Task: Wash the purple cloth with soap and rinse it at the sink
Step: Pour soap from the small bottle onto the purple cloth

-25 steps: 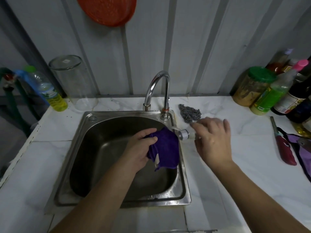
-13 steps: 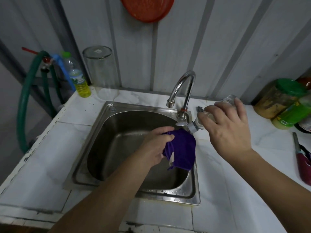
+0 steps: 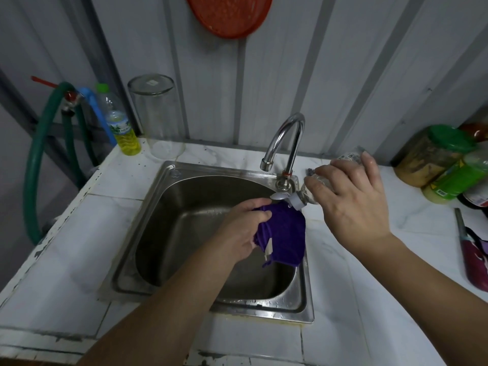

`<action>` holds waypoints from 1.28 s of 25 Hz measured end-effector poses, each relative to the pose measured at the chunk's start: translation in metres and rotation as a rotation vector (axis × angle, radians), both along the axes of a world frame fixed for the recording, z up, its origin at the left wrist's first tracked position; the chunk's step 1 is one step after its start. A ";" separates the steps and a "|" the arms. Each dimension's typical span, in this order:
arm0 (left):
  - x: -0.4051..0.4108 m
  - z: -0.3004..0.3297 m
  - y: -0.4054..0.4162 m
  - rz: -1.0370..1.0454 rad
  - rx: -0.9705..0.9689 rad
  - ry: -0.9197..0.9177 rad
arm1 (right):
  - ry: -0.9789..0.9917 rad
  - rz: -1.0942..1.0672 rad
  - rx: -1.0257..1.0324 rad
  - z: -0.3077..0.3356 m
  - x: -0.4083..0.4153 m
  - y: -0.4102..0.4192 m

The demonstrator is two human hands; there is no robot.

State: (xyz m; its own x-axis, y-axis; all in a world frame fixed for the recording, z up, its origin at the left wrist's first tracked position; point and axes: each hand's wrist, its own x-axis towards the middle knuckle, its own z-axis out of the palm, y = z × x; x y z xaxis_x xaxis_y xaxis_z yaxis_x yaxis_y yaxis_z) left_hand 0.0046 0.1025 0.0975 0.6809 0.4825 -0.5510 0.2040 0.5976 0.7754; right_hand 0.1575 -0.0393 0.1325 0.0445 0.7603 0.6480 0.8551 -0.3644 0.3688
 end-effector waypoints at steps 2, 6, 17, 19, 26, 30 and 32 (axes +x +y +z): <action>0.000 0.000 0.001 0.001 0.001 -0.006 | -0.005 0.003 0.002 0.001 -0.001 0.001; 0.000 0.001 0.003 0.005 -0.005 -0.013 | -0.001 0.001 0.003 0.004 -0.001 0.003; 0.000 -0.004 0.007 -0.001 -0.040 -0.017 | 0.712 -0.060 0.122 -0.041 -0.009 -0.004; 0.000 -0.005 0.009 0.002 -0.046 -0.019 | 0.982 -0.174 0.191 -0.059 -0.011 -0.016; -0.003 -0.009 0.012 0.062 -0.071 -0.017 | 1.452 -0.554 0.334 -0.106 -0.012 -0.058; -0.002 -0.011 0.011 0.091 -0.079 -0.024 | 1.520 -0.563 0.348 -0.112 -0.016 -0.066; -0.003 -0.010 0.011 0.092 -0.079 -0.031 | 1.544 -0.561 0.351 -0.111 -0.018 -0.064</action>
State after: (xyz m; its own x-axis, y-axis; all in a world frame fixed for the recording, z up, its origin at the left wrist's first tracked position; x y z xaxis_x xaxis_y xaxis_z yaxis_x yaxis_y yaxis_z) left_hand 0.0017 0.1135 0.0871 0.6532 0.4994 -0.5691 0.1226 0.6720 0.7304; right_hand 0.1396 -0.1035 0.0216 0.9536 0.2690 -0.1354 0.0581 -0.6055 -0.7937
